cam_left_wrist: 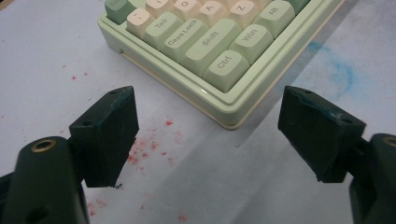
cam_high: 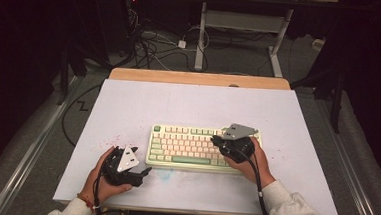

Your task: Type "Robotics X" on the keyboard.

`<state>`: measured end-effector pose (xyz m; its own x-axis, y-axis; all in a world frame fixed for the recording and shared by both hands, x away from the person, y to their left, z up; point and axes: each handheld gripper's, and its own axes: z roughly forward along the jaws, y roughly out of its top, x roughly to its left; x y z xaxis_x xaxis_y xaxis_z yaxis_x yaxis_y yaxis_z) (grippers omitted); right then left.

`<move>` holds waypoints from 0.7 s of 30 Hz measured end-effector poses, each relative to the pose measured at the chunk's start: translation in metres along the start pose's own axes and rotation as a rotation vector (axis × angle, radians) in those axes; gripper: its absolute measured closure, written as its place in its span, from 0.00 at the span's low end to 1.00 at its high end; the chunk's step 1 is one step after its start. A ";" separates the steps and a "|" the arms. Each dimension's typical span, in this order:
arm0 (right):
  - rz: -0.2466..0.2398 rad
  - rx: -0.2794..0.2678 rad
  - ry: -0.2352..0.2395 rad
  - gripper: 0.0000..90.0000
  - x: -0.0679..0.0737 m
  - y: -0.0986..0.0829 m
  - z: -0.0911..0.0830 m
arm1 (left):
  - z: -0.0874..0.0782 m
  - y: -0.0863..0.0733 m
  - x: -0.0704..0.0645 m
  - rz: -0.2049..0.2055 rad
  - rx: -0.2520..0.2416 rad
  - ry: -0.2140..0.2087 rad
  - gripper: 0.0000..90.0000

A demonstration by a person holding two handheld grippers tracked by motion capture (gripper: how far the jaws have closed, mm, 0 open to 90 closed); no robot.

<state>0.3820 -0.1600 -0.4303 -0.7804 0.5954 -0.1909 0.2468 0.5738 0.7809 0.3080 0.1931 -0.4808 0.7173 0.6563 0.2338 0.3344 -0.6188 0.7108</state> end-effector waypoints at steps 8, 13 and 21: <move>-0.001 -0.067 -0.005 0.75 -0.003 -0.001 -0.019 | 0.000 0.000 0.000 -0.001 0.003 -0.004 0.21; -0.001 -0.117 -0.024 0.56 -0.002 -0.005 -0.035 | 0.000 0.000 0.000 0.001 0.003 -0.004 0.21; -0.006 -0.171 -0.085 0.36 0.001 -0.023 -0.058 | -0.001 0.002 -0.001 -0.008 -0.002 -0.003 0.23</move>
<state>0.3421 -0.2049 -0.4137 -0.7283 0.6419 -0.2400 0.1351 0.4779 0.8680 0.3076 0.1921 -0.4793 0.7164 0.6602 0.2259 0.3393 -0.6125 0.7140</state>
